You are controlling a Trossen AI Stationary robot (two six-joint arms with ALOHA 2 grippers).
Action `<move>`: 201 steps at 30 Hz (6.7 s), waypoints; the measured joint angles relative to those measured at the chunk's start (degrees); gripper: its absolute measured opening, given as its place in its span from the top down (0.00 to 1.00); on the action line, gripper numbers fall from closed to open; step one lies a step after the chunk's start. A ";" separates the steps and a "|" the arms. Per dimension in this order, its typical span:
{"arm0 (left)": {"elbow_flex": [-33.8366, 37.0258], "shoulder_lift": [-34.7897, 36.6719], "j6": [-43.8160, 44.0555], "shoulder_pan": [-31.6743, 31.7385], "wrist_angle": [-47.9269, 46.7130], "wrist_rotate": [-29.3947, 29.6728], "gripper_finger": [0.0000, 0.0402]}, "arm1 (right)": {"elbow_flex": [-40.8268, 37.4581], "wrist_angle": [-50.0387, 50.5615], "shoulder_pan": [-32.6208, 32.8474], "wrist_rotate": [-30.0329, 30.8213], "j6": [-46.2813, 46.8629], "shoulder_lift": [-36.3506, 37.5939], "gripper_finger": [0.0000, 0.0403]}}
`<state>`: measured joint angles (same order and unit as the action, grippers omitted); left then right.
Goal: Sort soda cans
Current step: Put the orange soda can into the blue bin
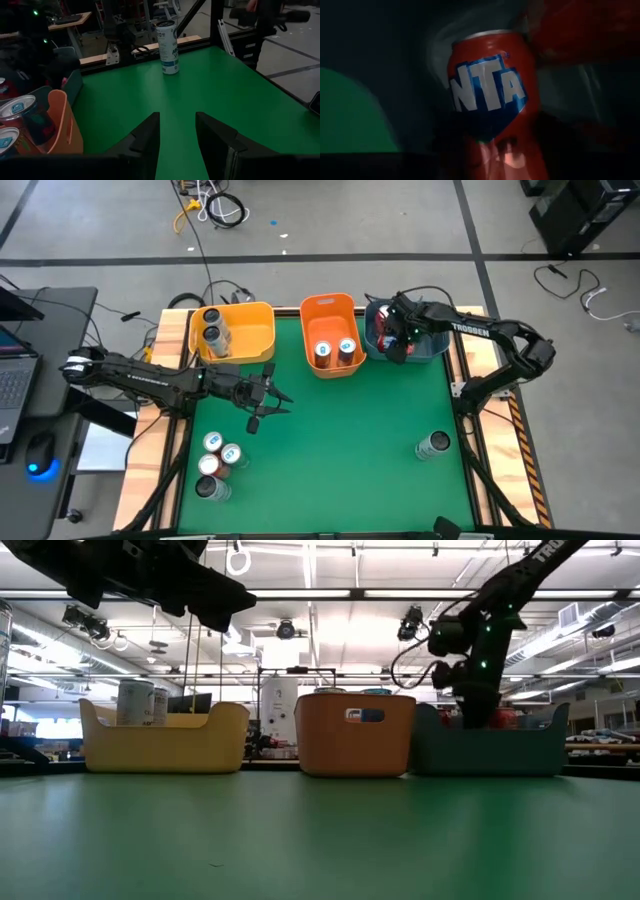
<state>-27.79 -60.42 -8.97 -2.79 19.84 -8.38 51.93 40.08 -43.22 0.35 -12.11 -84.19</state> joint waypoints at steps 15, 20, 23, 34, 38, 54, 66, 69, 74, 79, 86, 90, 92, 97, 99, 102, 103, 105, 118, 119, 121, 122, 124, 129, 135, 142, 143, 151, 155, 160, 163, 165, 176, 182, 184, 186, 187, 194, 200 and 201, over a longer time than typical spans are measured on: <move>0.00 0.00 0.00 0.00 -0.04 0.00 0.67 | 4.20 5.66 1.45 -1.87 1.61 3.53 0.69; 0.00 0.00 0.13 0.00 -0.07 0.00 0.67 | 1.94 2.52 1.85 -0.39 0.75 3.53 0.50; 0.00 0.00 0.15 0.00 -0.07 0.00 0.67 | -0.09 -0.51 1.39 -1.85 0.49 3.55 0.37; 0.00 0.00 -1.08 0.02 -0.09 0.01 0.67 | -9.25 -15.40 -0.36 -0.48 -3.85 3.94 0.19; 0.00 0.00 -1.07 0.00 -0.09 0.02 0.67 | -10.58 -16.22 -1.37 -1.82 -3.75 3.80 0.20; 0.00 0.00 -1.07 0.00 -0.29 0.00 0.67 | -10.30 -16.76 -2.01 -2.85 -4.81 -1.21 0.23; 0.00 0.00 -1.38 0.00 -0.28 0.00 0.67 | -9.43 -16.18 -2.23 -3.27 -1.81 -1.17 0.36; 0.02 0.00 -1.40 0.01 -0.34 0.02 0.67 | -9.34 -15.83 -2.53 -3.21 1.10 -1.16 0.36; 0.00 0.00 -1.44 0.00 -0.38 0.00 0.67 | -8.07 -14.09 -2.93 -4.55 6.05 -0.02 0.36; 0.02 0.00 -1.46 0.00 -0.48 0.00 0.67 | -5.37 -10.72 -2.71 -4.74 9.30 2.10 0.36; 0.02 0.00 -1.49 0.00 -0.49 0.00 0.67 | -4.37 -10.30 -2.71 -4.56 12.31 5.63 0.36; 0.02 0.00 -1.49 0.01 -0.50 0.20 0.67 | -4.33 -10.67 -2.48 -4.58 13.00 8.37 0.36; 0.02 0.00 -1.49 0.00 -0.48 0.22 0.67 | -4.33 -10.72 -1.96 -4.48 13.25 9.93 0.36; 0.02 0.00 -1.34 0.02 -0.35 1.89 0.67 | -4.27 -10.91 0.02 -4.45 14.22 15.20 0.36; 0.02 0.00 -1.05 0.00 0.14 2.72 0.67 | -4.27 -11.08 1.21 -4.39 15.11 17.78 0.36; 0.02 0.00 -0.23 0.02 1.18 3.23 0.67 | -4.22 -11.79 3.54 -4.16 16.53 21.90 0.36; 0.04 0.00 0.20 0.02 2.04 3.23 0.67 | -4.22 -11.95 4.57 -3.83 17.11 23.33 0.36; 0.04 -0.01 0.50 0.01 3.95 3.23 0.67 | -4.19 -12.65 6.92 -2.62 18.00 26.05 0.36; 0.04 -2.75 2.07 0.02 15.05 2.40 0.67 | -7.48 -33.32 31.39 6.21 22.43 32.27 0.36; 0.04 -4.07 2.13 0.01 16.74 1.75 0.67 | -8.92 -37.45 33.46 6.33 22.57 31.62 0.36; 0.04 -7.05 2.15 0.00 19.90 1.18 0.67 | -12.10 -45.76 37.64 7.64 22.47 29.92 0.36; 0.06 -8.57 2.16 0.00 21.35 1.10 0.67 | -13.72 -50.27 39.62 8.51 22.31 28.96 0.36; 0.07 -11.86 2.56 0.00 26.23 1.00 0.67 | -16.77 -59.53 43.34 10.53 21.64 26.73 0.36; 0.07 -19.42 4.39 0.00 38.44 -0.09 0.68 | -23.38 -75.97 50.79 17.35 21.70 18.25 0.36; 0.07 -26.04 6.58 -0.38 40.68 0.20 0.68 | -26.71 -89.20 56.81 25.72 23.93 5.17 0.36; 0.39 -30.47 6.25 -2.04 44.05 1.83 0.68 | -26.95 -108.51 59.01 29.69 22.89 -12.53 0.36; 0.79 -30.49 6.01 -2.26 44.62 2.03 0.69 | -26.95 -111.57 59.01 29.69 22.36 -14.98 0.36; 3.17 -29.00 5.20 -2.89 49.57 4.65 0.81 | -26.12 -126.73 58.15 29.63 22.42 -29.84 0.36; 0.44 -29.05 5.16 -2.40 42.17 6.22 0.91 | -24.04 -128.05 57.51 29.08 22.83 -33.38 0.36; -4.96 -29.05 5.16 -1.70 28.64 7.94 0.99 | -22.15 -128.58 57.35 28.94 21.75 -34.63 0.36; -7.30 -29.05 5.15 -1.71 21.99 11.71 0.98 | -22.10 -128.08 57.35 28.94 21.50 -34.68 0.36; -8.39 -29.05 5.16 -1.71 18.28 13.68 0.98 | -22.10 -128.19 57.35 28.97 21.55 -34.68 0.36; -10.10 -29.92 4.82 -1.73 15.07 14.34 0.99 | -22.13 -126.97 57.40 28.68 22.96 -34.68 0.35; -10.12 -30.54 4.87 -1.68 15.61 13.16 1.00 | -22.15 -126.76 57.46 28.57 23.26 -34.68 0.31; -10.12 -30.86 4.90 -1.68 15.91 13.14 1.00 | -22.16 -126.73 57.46 28.58 23.85 -34.66 0.30; -10.14 -30.88 4.89 -1.68 15.91 13.09 1.00 | -22.17 -126.71 57.46 28.58 24.06 -34.65 0.29; -10.16 -30.91 4.88 -1.68 15.89 12.93 1.00 | -22.17 -126.67 57.46 28.59 24.30 -34.65 0.29; -11.48 -31.08 4.60 -1.68 14.82 10.98 1.00 | -22.12 -126.55 57.63 28.00 25.79 -34.63 0.19; -11.54 -31.12 4.57 -1.73 14.71 9.33 1.00 | -22.04 -126.27 57.88 27.56 26.80 -34.63 0.13; -11.54 -31.12 4.57 -1.73 14.71 9.31 1.00 | -22.04 -126.27 57.88 27.34 26.95 -34.63 0.13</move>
<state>-39.33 -91.55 -4.40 -4.51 34.55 0.93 29.89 -86.19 14.66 27.69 14.85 -118.83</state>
